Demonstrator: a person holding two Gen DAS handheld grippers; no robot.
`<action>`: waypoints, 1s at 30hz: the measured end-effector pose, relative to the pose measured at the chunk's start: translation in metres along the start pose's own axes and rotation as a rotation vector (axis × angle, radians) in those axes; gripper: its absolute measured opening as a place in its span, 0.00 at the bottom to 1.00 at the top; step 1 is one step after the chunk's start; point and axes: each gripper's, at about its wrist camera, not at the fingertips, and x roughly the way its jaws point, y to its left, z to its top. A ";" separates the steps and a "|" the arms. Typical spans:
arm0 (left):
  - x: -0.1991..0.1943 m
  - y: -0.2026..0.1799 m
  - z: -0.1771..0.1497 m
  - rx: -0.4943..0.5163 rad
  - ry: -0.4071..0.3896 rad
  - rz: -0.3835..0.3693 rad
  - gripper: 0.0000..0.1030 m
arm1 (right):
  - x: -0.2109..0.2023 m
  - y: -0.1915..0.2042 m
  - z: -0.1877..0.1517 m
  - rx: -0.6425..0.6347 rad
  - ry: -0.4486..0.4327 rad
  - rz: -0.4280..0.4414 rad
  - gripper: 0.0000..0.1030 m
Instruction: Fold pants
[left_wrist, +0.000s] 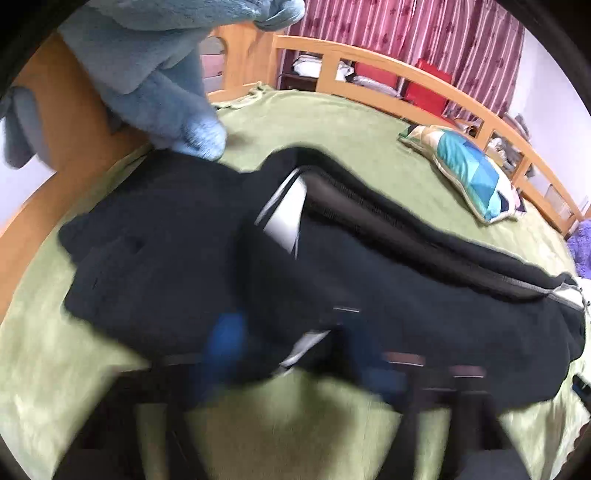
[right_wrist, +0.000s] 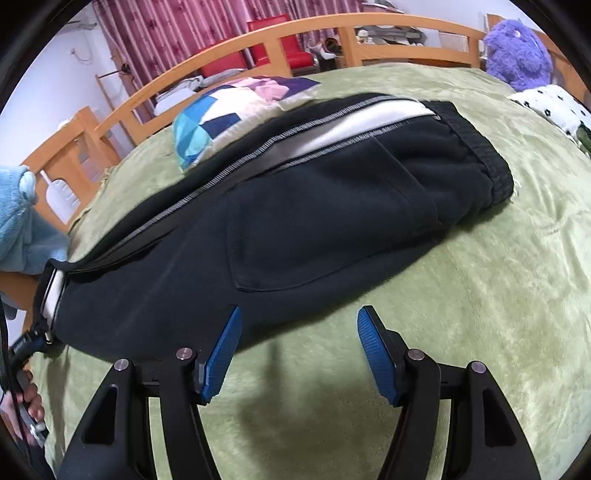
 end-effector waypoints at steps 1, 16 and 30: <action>0.002 0.004 0.009 -0.015 -0.012 0.002 0.19 | 0.003 -0.003 -0.002 0.010 0.006 -0.005 0.62; -0.042 0.039 0.081 -0.048 -0.198 0.120 0.75 | 0.005 -0.026 -0.001 0.053 -0.009 -0.020 0.62; 0.028 0.018 -0.035 -0.198 0.104 -0.198 0.75 | 0.039 -0.068 0.014 0.256 -0.006 0.164 0.71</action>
